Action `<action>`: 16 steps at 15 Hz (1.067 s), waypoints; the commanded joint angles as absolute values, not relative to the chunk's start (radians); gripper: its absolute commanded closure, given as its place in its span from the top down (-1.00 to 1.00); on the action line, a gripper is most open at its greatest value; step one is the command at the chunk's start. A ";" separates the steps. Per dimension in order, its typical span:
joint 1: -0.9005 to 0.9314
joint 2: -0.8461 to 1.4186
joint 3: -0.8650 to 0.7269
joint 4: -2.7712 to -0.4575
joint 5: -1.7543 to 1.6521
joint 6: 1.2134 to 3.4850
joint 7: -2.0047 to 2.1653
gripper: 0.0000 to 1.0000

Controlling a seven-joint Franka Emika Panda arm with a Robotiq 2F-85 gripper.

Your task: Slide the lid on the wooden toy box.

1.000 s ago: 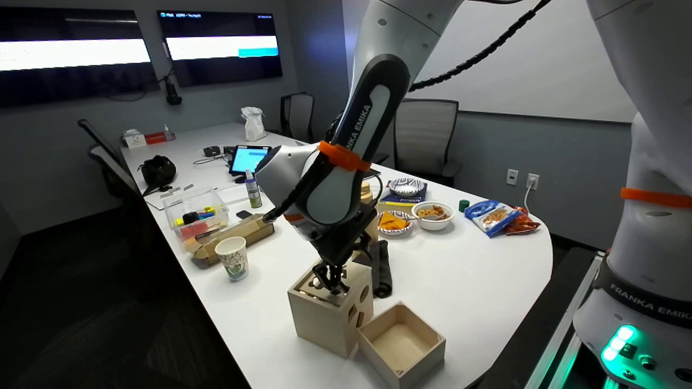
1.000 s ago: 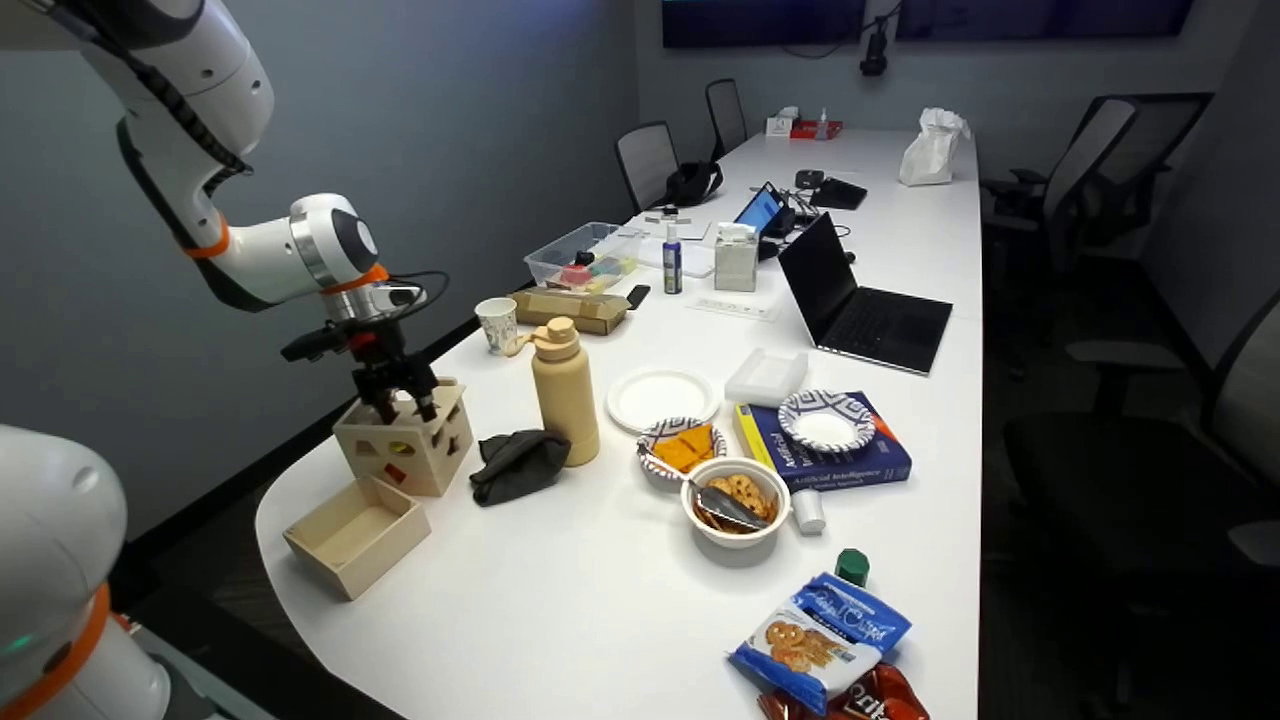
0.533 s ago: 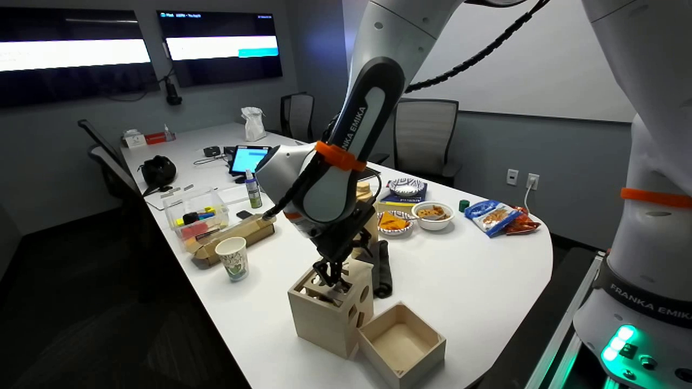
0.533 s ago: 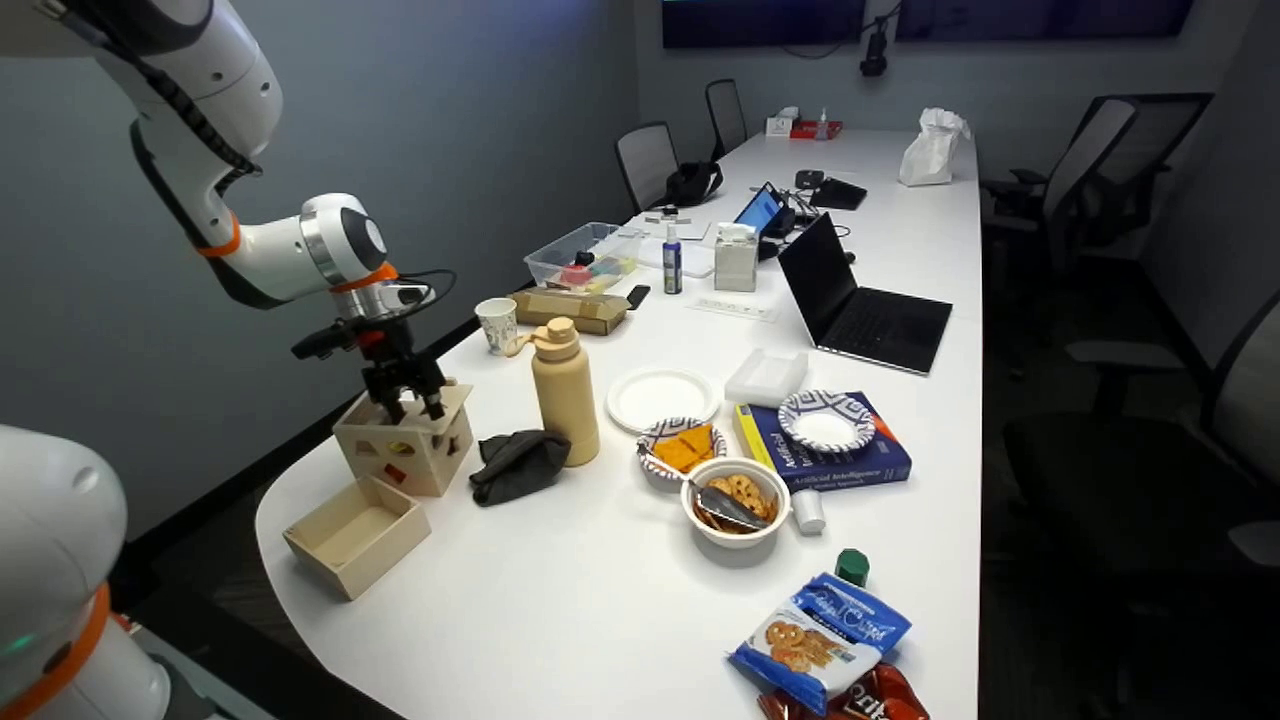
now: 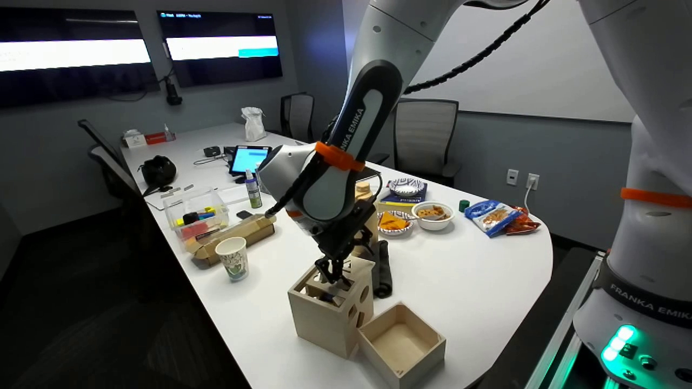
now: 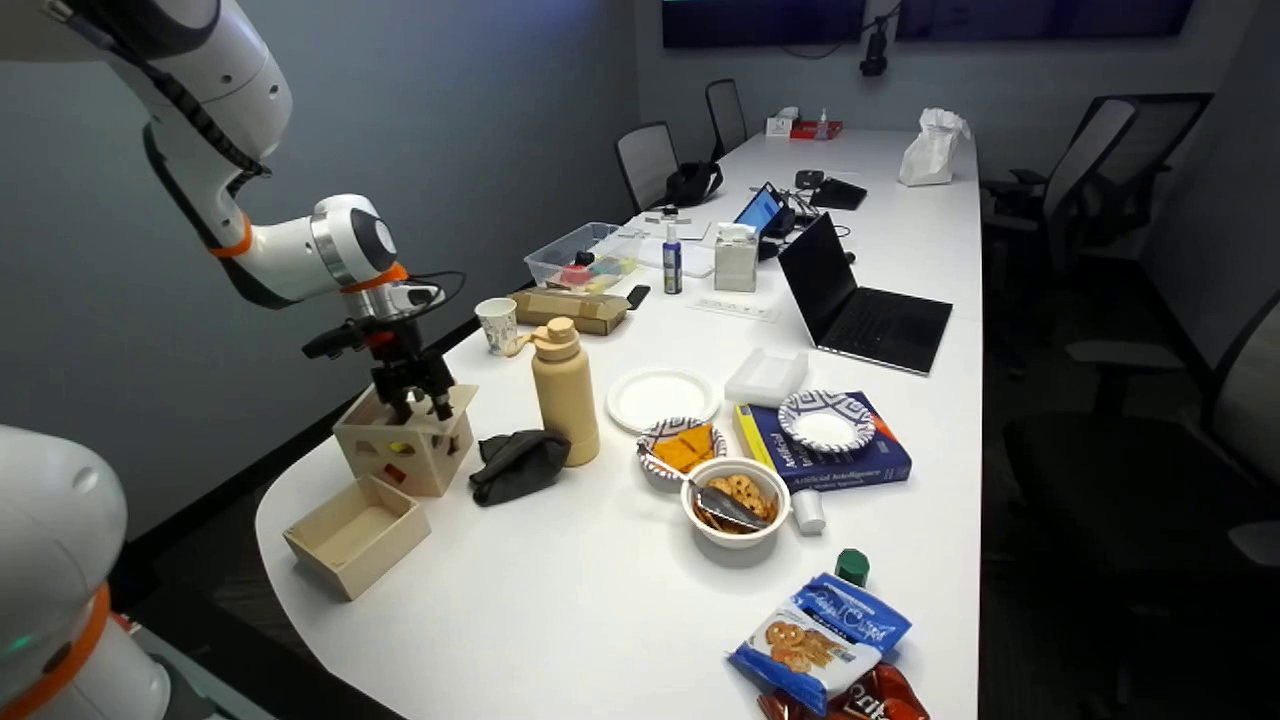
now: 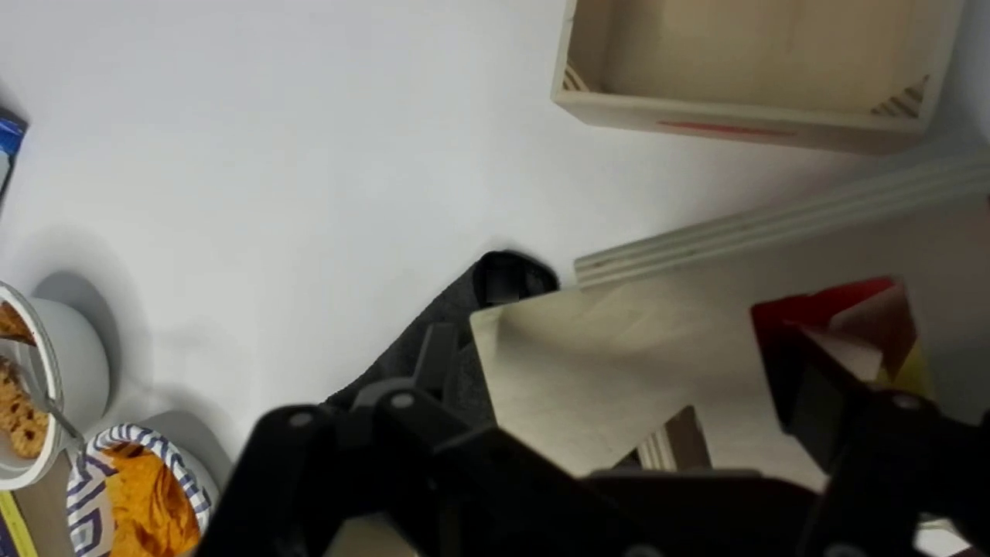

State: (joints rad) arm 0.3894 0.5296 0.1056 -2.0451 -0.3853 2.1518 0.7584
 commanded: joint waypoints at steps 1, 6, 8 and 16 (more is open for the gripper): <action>0.388 0.529 0.093 -2.032 -0.360 2.131 0.731 1.00; 0.382 0.526 0.083 -2.038 -0.359 2.137 0.726 1.00; 0.378 0.525 0.080 -2.039 -0.358 2.139 0.723 1.00; 0.352 0.515 0.062 -2.050 -0.341 2.154 0.715 1.00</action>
